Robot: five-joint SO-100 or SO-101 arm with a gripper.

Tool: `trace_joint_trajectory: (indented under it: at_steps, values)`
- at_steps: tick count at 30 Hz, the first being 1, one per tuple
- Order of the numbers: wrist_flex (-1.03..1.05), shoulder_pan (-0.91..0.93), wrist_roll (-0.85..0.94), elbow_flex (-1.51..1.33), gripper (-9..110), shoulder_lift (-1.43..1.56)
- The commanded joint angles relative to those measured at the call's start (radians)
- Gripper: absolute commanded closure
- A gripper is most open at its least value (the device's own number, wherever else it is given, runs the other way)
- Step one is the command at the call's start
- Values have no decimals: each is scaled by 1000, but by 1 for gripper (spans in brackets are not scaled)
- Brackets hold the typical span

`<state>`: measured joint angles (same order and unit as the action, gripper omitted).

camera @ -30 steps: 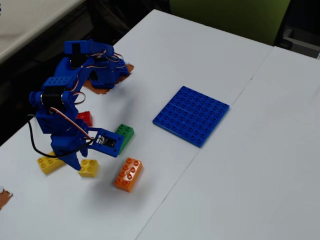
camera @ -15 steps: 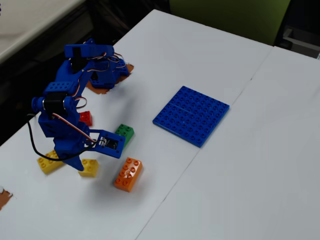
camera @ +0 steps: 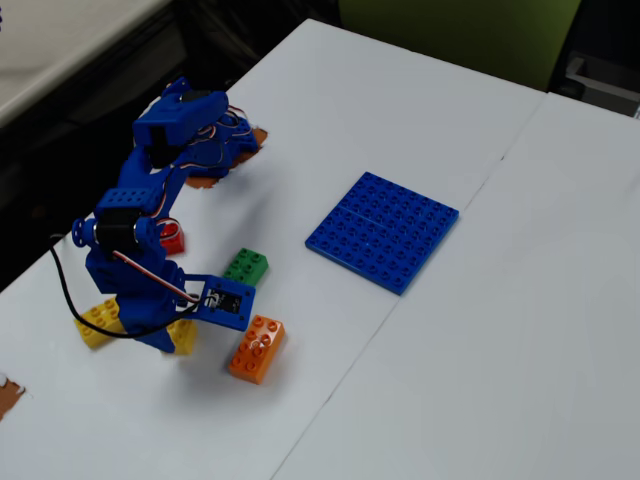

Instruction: Pick up the 2x2 yellow block and go up the 8x8 blue block.

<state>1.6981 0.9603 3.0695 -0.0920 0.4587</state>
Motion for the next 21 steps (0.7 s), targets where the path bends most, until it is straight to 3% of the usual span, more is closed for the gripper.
trace_joint_trajectory:
  at_steps: [1,21]
  values:
    - [2,-6,3,48,75,9]
    - [-11,-9,-3,48,77,-20]
